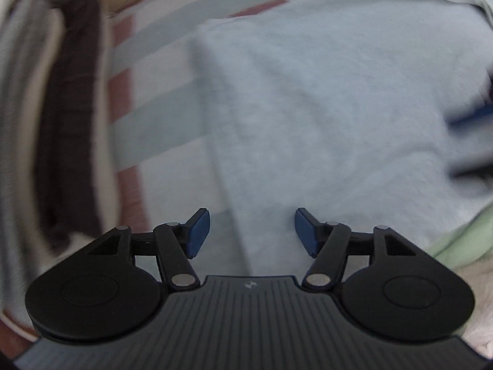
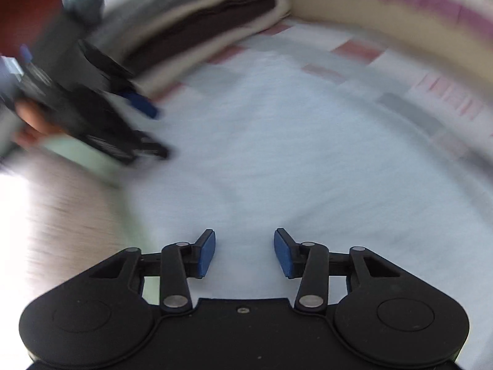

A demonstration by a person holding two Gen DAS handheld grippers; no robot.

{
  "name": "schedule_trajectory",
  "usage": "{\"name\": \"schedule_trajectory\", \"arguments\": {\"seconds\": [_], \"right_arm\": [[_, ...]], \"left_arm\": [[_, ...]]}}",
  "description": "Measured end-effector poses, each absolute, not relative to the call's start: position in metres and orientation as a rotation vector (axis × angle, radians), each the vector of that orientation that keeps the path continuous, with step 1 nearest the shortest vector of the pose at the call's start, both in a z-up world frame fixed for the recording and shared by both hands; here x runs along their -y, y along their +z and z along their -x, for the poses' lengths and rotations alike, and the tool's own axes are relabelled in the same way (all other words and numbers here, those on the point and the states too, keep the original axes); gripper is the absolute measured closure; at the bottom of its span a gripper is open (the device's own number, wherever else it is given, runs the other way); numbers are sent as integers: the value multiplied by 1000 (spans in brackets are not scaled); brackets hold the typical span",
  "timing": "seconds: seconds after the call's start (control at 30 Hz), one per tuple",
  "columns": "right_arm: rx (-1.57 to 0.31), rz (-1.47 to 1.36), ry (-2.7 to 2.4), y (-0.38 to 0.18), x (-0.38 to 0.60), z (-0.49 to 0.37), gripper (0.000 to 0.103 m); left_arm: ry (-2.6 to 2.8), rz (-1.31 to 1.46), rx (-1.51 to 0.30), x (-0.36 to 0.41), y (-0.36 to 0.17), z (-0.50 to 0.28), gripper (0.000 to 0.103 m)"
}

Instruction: Fold clothes

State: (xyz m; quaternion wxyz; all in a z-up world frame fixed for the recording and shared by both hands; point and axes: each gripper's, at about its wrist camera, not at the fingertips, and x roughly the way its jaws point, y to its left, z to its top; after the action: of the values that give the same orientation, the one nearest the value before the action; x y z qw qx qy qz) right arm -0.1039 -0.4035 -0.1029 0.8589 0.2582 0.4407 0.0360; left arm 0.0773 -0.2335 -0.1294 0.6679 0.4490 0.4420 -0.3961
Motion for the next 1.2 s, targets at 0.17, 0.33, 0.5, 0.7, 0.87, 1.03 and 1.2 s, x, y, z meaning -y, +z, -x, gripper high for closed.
{"name": "schedule_trajectory", "arguments": {"seconds": [0.17, 0.33, 0.5, 0.7, 0.87, 1.03, 1.2], "right_arm": [[-758, -925, 36, -85, 439, 187, 53], [-713, -887, -383, -57, 466, 315, 53], [-522, -1027, -824, -52, 471, 453, 47], [-372, -1227, -982, -80, 476, 524, 46], [-353, -1307, -918, -110, 480, 493, 43], [-257, -1180, -957, -108, 479, 473, 42], [-179, -1182, -936, -107, 488, 477, 42]], "left_arm": [[-966, -884, -843, 256, -78, -39, 43], [-1182, -716, -777, 315, -55, 31, 41], [-1326, -554, -872, 369, -78, 102, 41], [-1452, -438, -832, 401, -107, 164, 41], [-1466, -567, -796, 412, -133, 185, 41], [-1390, -629, -850, 403, -151, 170, 40], [-1382, -618, -852, 398, -146, 170, 40]]}}
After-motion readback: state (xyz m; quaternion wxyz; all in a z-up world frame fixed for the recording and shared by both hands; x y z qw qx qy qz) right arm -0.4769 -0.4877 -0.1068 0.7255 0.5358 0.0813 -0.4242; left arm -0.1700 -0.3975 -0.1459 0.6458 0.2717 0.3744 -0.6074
